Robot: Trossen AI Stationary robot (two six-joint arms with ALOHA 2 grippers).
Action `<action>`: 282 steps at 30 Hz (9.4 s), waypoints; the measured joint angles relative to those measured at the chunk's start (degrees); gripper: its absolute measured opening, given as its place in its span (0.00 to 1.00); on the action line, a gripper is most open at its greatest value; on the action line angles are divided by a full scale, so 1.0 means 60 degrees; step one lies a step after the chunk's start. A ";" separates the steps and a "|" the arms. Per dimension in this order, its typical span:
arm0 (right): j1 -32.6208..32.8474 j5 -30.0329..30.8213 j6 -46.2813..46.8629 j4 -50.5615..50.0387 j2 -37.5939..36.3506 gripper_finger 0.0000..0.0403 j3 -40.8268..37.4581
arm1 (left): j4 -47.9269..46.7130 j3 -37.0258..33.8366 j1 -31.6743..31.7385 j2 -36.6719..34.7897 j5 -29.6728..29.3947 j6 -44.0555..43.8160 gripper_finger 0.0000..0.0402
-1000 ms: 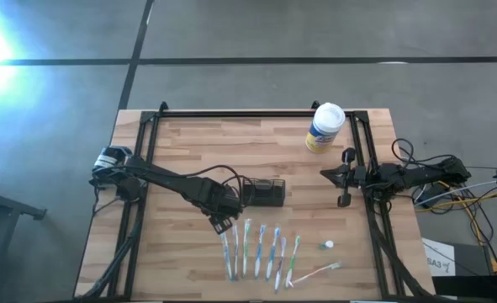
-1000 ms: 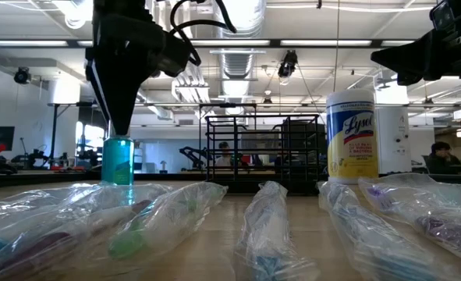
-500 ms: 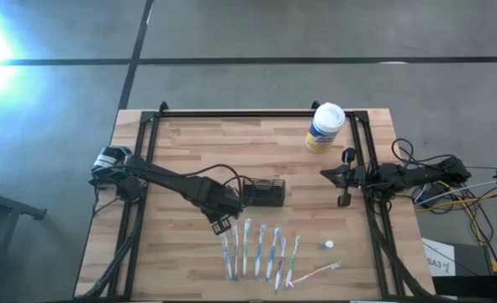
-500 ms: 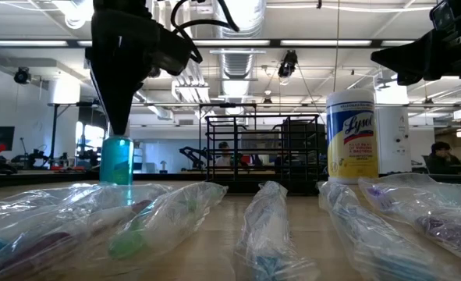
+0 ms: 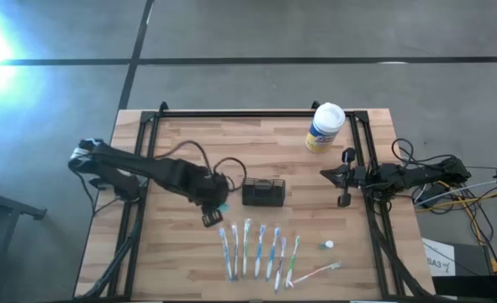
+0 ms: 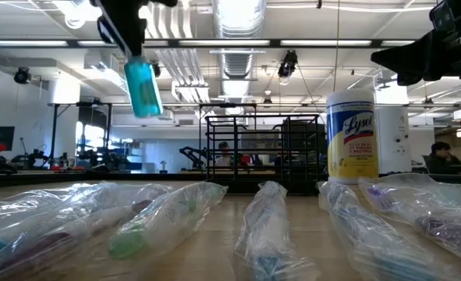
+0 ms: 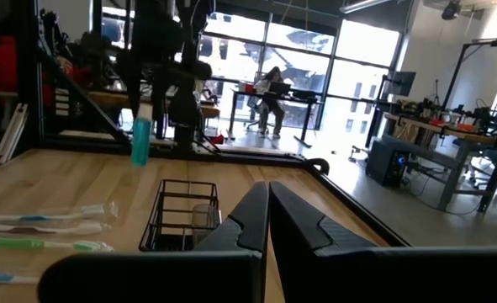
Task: Pick & Place toothbrushing station
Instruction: Put the blue mouthwash into the wire organizer
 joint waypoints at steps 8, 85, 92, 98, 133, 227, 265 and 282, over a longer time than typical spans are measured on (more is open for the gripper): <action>0.0000 0.0002 0.0000 -0.0004 -0.0003 0.02 0.0000 | -0.0004 -0.0023 0.0047 -0.1543 -0.0728 0.0803 0.24; -0.0004 0.0005 -0.0033 0.0051 0.0000 0.02 0.0000 | 0.2054 0.0877 0.1781 -0.0884 -0.0331 0.4481 0.24; -0.0004 0.0005 -0.0072 0.0047 -0.0004 0.02 0.0000 | 0.0070 0.4116 0.1779 0.1842 -0.0219 0.5667 0.24; -0.0004 0.0005 -0.0104 0.0040 -0.0004 0.02 0.0000 | -0.1415 0.6338 0.1782 0.3541 -0.0053 0.6325 0.24; 0.0000 0.0006 -0.0184 0.0030 -0.0011 0.02 0.0000 | -0.2578 0.7777 0.1819 0.6203 0.0169 0.7089 0.24; -0.0004 0.0009 -0.0258 -0.0018 0.0000 0.02 0.0000 | -0.0177 0.5402 0.1844 0.6224 0.0133 0.7077 0.39; 0.0000 -0.0011 0.0078 -0.0015 -0.0018 0.02 0.0000 | 0.7651 -0.5909 0.2464 -0.5235 0.2705 0.6429 0.02; 0.0000 -0.0013 -0.0064 0.0321 0.0000 0.02 0.0000 | 1.3544 -1.2051 0.2573 -0.9517 0.0255 0.4049 0.01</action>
